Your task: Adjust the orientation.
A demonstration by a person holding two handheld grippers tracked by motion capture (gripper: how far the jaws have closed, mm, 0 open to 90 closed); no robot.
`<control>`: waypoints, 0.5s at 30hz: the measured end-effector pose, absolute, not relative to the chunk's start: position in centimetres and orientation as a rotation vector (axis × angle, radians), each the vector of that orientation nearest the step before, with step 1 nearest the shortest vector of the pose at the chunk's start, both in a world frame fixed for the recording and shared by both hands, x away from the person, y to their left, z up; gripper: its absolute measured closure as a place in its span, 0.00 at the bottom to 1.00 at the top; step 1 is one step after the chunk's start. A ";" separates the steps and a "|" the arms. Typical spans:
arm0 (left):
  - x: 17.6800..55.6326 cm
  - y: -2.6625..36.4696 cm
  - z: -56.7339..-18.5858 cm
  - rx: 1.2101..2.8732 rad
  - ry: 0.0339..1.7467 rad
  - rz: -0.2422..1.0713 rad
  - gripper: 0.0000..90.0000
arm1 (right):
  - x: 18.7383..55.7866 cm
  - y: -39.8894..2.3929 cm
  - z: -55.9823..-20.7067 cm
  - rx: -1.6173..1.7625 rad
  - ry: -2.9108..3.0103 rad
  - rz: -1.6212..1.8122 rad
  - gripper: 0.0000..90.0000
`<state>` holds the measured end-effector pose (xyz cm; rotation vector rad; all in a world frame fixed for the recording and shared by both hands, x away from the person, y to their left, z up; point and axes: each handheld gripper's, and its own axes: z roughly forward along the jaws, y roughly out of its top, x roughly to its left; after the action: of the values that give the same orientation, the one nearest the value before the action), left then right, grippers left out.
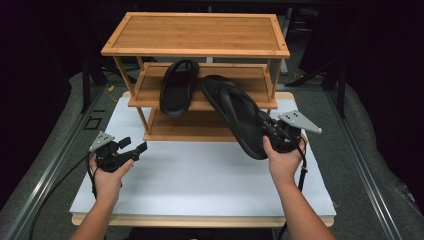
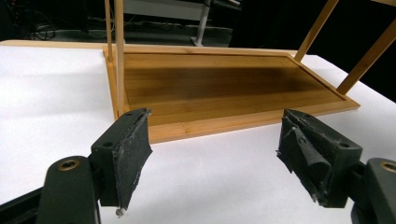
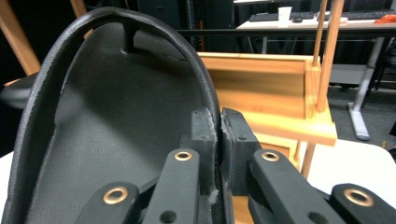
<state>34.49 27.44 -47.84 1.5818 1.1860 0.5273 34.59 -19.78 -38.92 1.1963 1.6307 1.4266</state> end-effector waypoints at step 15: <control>34.7 27.6 -47.9 1.574 1.191 0.509 0.28 | 40.9 -17.2 -37.4 1.250 1.590 1.331 0.94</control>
<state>34.69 27.58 -47.95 1.5739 1.1914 0.5091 40.91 -17.21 -37.40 1.2505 1.5897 1.3315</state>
